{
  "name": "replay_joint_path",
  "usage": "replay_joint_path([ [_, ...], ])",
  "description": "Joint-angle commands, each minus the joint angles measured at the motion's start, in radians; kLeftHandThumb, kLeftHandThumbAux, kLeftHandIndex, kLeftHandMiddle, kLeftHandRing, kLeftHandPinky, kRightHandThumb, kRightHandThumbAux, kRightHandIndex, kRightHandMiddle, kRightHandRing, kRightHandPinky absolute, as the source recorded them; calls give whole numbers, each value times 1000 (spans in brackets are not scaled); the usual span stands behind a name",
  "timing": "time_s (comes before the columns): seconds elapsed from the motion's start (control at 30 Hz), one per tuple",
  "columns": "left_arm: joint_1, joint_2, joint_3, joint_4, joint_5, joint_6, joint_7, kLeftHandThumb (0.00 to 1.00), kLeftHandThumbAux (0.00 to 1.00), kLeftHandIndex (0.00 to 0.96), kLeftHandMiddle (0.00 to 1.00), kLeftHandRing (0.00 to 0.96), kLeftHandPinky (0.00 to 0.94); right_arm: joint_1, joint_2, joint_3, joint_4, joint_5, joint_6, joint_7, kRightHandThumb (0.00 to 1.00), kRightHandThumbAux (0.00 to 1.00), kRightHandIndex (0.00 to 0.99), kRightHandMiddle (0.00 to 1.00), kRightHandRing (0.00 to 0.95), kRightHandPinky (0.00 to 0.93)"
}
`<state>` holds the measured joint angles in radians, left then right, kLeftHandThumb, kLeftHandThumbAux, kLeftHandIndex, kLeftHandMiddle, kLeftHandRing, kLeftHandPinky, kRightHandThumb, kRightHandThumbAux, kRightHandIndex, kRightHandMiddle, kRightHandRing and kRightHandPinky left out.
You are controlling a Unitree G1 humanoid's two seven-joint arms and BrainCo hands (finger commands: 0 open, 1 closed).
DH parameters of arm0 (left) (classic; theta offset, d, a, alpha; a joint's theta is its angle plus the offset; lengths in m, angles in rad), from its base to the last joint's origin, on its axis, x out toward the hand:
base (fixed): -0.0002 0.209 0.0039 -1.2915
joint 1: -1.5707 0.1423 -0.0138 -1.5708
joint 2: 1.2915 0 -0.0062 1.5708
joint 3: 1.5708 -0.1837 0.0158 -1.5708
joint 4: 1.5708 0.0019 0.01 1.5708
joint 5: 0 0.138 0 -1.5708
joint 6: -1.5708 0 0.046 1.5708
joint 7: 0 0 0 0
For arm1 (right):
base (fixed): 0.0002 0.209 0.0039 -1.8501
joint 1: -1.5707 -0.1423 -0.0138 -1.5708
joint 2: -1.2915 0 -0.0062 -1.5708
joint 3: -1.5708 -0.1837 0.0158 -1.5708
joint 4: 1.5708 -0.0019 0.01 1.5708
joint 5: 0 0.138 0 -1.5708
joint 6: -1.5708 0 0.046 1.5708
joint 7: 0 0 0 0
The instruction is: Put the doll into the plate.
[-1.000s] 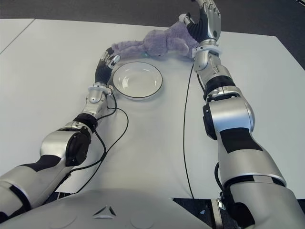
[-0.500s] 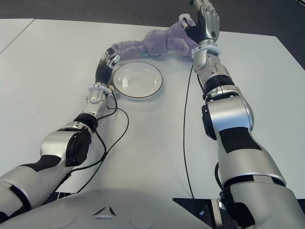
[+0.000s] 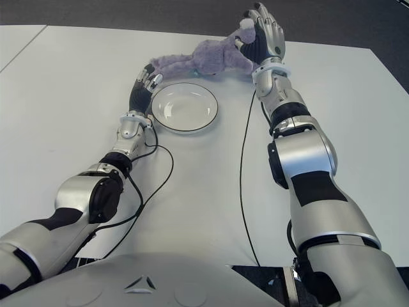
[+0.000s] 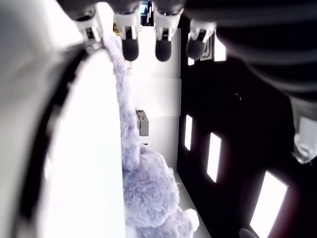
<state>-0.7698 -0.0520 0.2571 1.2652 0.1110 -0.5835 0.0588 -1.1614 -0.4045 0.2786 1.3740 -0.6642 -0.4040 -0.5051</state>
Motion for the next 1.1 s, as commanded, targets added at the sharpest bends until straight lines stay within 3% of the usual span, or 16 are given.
replay_joint_path([
  [0.03,170,-40,2,120,5,279,25,0,431,0,0,0,0,99,48,9,28,-2,56,82,430,620,167,46,81,167],
  [0.43,172,-46,-3,118,7,254,38,0,422,0,0,0,5,167,87,-23,28,35,87,221,424,620,148,4,42,146],
  [0.73,169,-43,4,118,0,274,38,0,425,0,2,0,1,201,87,-28,26,28,95,247,448,602,117,0,55,181],
  [1.1,172,-40,-8,118,13,262,58,0,425,0,1,0,11,224,81,-28,26,24,117,292,416,615,95,0,16,102],
])
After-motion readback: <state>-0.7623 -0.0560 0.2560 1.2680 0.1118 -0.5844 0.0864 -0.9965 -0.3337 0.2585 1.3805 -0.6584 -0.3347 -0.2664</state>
